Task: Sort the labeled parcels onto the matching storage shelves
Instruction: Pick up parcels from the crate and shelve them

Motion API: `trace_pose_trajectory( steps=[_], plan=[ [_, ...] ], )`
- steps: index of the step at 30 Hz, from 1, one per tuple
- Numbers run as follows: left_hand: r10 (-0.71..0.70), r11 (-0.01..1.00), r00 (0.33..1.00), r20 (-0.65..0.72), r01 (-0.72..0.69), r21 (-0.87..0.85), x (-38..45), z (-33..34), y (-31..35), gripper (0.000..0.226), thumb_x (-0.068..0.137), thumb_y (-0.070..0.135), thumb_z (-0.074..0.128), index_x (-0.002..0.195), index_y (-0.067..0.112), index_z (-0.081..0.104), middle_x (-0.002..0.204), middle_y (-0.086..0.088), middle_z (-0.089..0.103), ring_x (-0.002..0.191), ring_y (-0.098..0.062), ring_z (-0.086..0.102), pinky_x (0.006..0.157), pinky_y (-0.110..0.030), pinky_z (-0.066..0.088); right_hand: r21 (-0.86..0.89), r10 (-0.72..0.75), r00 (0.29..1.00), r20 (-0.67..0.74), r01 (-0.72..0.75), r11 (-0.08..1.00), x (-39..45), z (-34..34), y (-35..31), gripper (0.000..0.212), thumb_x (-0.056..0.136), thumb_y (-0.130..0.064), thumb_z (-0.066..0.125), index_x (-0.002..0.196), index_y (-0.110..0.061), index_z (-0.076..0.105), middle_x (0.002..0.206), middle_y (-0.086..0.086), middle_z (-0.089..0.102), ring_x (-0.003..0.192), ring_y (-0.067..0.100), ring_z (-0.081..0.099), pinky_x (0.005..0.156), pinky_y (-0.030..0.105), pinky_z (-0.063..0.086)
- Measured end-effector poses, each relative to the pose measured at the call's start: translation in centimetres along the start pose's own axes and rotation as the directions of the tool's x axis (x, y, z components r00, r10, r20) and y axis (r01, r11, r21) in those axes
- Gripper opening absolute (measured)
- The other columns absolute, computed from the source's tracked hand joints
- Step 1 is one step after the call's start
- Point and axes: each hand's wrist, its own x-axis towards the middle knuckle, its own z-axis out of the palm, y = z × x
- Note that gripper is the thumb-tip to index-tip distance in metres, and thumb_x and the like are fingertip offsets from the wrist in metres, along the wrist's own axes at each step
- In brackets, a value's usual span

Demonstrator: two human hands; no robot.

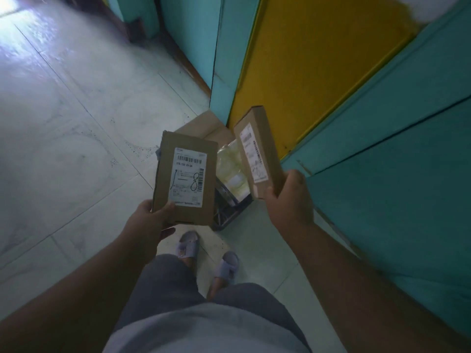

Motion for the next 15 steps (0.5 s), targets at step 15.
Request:
trace_pose_trajectory(
  steps=[15],
  plan=[
    [0.216, 0.942, 0.887, 0.407, -0.300, 0.153, -5.5, -1.4, 11.7, 0.018, 0.095, 0.023, 0.065, 0.113, 0.020, 0.060, 0.124, -0.017, 0.061, 0.108, -0.033, 0.062, 0.086, -0.044, 0.056, 0.737, 0.394, 0.918, -0.056, -0.228, 0.636, -8.5, -10.5, -5.6, 0.041, 0.093, -0.009, 0.064, 0.129, -0.026, 0.053, 0.104, -0.001, 0.072, 0.098, 0.019, 0.070, 0.080, 0.029, 0.058]
  ],
)
